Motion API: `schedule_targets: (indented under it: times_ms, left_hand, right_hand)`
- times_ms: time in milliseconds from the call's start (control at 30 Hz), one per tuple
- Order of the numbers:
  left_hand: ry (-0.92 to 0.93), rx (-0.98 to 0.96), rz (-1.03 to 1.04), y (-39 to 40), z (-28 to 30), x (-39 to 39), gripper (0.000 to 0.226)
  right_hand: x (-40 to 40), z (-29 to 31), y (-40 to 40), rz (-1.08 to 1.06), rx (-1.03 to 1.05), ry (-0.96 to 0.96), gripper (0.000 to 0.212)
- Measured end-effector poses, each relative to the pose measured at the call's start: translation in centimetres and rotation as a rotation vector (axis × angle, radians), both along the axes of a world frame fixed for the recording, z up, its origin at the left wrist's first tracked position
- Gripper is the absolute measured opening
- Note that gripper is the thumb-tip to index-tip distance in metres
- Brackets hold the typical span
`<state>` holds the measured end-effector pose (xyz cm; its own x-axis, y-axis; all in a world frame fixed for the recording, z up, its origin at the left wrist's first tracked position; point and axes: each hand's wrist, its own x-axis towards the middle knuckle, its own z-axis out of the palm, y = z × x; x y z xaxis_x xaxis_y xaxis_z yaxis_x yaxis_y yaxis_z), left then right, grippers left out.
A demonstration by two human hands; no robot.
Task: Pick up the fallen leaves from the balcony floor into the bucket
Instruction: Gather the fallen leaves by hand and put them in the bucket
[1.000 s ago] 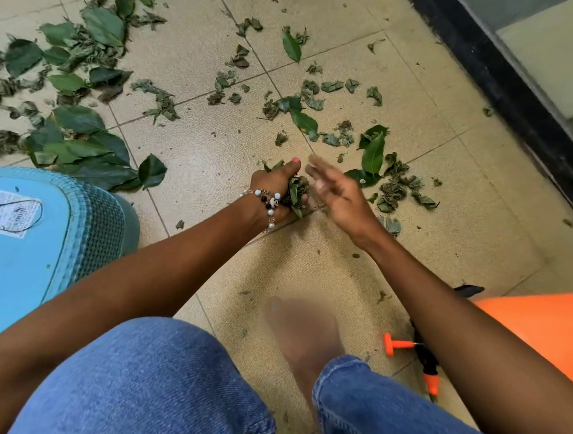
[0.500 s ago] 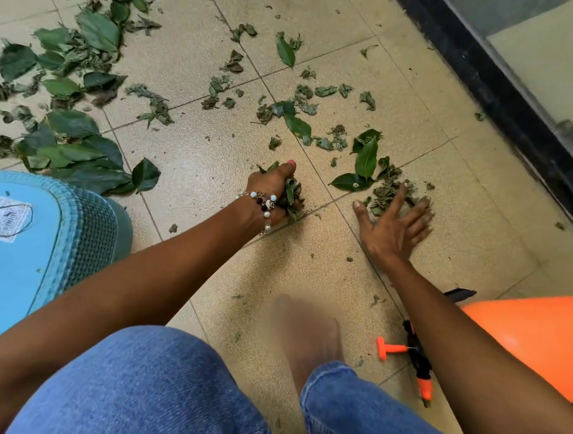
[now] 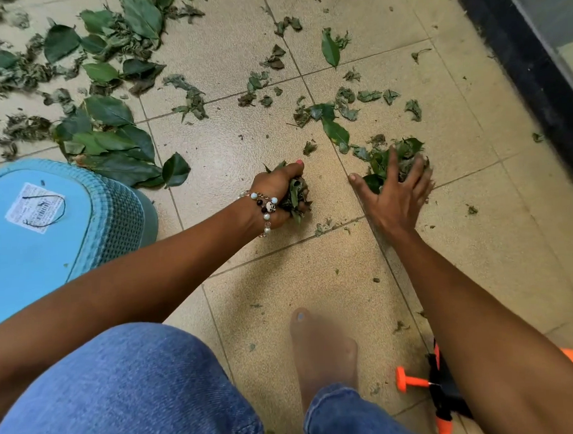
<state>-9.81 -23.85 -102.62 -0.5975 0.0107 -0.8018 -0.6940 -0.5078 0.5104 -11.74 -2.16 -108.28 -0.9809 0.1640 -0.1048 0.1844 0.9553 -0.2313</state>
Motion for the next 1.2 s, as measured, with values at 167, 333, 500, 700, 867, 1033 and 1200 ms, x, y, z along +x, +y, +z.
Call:
schedule_targets:
  times_ms: [167, 333, 500, 700, 867, 1033, 1200]
  left_hand:
    - [0.009, -0.018, 0.018, 0.0, 0.2, -0.4, 0.021]
    - [0.006, -0.067, 0.035, -0.1, -0.2, -0.2, 0.019]
    - [0.014, -0.120, 0.099, -0.9, -0.4, -0.4, 0.026]
    - [-0.001, -0.161, 0.170, -1.7, -0.8, -0.2, 0.043]
    - [0.004, -0.167, 0.193, -2.3, -0.7, -0.4, 0.033]
    - [-0.001, -0.163, 0.199, -2.6, -0.6, -0.3, 0.024]
    - [0.013, -0.171, 0.169, -2.4, -0.9, -0.3, 0.025]
  right_hand:
    - [1.4, -0.7, -1.1, 0.136, -0.058, 0.205, 0.058]
    - [3.4, -1.1, -3.3, 0.263, -0.150, 0.286, 0.032]
    - [5.2, -0.9, -5.1, 0.494, -0.171, 0.208, 0.060]
    - [4.4, -0.6, -7.1, 0.683, -0.021, 0.111, 0.066]
    - [4.3, -0.9, -7.5, 0.606, -0.055, 0.268, 0.040]
    - [2.4, -0.4, -6.1, 0.623, 0.044, 0.301, 0.020]
    - [0.8, 3.0, -6.7, 0.277, -0.432, 0.136, 0.020]
